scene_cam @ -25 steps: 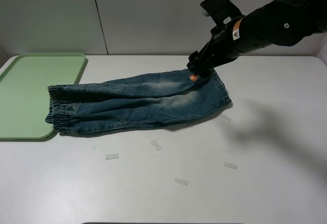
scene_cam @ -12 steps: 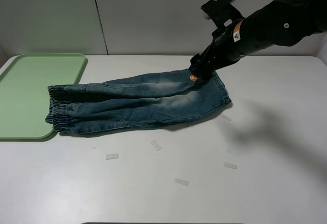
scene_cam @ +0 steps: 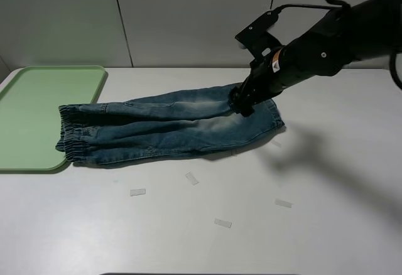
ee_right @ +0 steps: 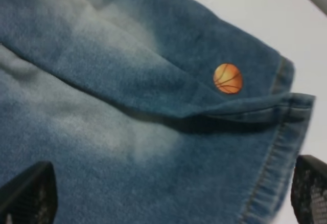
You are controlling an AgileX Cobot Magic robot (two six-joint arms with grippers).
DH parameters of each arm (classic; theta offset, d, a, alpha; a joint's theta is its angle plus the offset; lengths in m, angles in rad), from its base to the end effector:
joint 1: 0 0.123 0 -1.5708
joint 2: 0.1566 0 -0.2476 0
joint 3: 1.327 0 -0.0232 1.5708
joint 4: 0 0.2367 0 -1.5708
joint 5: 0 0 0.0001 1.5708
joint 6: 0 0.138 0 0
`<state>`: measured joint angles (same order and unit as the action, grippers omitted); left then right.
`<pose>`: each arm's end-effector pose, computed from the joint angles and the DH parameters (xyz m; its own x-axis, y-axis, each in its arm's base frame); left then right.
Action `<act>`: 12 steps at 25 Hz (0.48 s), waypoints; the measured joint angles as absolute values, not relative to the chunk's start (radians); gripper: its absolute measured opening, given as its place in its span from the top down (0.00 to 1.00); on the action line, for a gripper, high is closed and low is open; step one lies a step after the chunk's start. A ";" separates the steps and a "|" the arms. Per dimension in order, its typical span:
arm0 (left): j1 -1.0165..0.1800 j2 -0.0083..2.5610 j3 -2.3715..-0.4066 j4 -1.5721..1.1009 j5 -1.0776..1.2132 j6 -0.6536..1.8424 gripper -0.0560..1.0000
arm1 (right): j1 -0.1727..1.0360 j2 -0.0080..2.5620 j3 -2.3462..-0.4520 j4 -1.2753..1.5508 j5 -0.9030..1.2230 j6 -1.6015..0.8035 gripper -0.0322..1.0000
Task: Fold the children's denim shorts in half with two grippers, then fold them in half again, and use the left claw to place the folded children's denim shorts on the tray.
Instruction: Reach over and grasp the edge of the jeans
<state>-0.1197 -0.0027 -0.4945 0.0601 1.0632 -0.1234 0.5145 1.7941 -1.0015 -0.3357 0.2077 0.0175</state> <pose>0.0627 -0.0002 0.2474 -0.4616 -0.0391 -0.8862 0.0297 0.9978 -0.0594 0.3288 0.1751 0.1091 -0.5108 -0.6400 -0.5740 -0.6417 0.7282 -0.2408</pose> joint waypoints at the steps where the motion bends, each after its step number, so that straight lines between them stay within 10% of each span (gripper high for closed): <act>1: -0.088 -0.003 -0.495 0.060 1.062 -0.123 0.08 | 0.514 1.811 -1.002 -0.336 0.193 0.011 0.30; 12: 0.054 -0.003 -0.495 0.060 1.062 -0.123 0.08 | 0.514 1.908 -1.002 -0.335 0.031 -0.054 0.30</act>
